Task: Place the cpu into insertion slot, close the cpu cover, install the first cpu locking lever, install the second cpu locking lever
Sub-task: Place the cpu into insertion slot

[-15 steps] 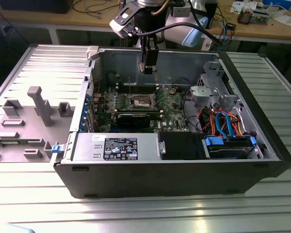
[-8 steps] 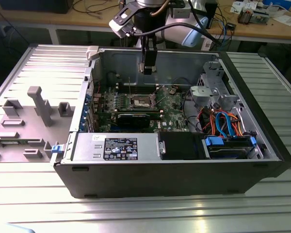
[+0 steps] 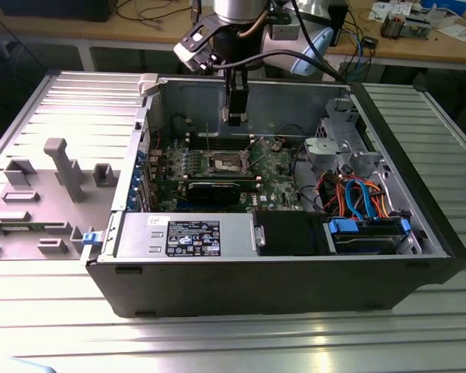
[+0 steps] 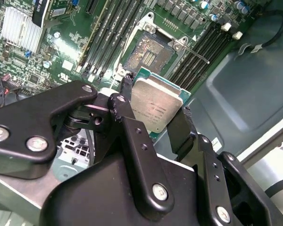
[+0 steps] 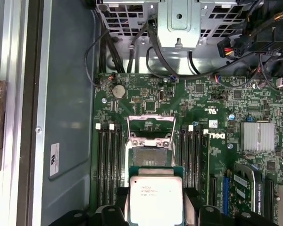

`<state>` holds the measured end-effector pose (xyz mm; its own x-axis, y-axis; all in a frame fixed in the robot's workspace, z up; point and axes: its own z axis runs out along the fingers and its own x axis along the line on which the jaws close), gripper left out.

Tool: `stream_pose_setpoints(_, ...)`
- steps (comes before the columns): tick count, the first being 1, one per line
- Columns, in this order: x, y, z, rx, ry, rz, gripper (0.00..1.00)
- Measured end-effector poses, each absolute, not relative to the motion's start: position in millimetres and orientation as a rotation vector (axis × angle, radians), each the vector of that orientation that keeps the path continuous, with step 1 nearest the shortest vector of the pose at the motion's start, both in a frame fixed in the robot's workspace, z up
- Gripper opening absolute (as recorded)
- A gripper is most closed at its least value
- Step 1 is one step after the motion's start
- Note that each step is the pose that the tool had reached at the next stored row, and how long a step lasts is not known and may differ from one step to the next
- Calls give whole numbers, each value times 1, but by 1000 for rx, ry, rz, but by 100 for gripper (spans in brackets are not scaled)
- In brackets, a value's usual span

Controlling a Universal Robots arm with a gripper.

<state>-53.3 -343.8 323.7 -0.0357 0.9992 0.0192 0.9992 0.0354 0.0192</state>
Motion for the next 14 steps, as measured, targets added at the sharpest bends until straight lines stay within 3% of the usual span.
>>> stream_pose_setpoints(14,-53,-344,324,-2180,-2259,-45,55)
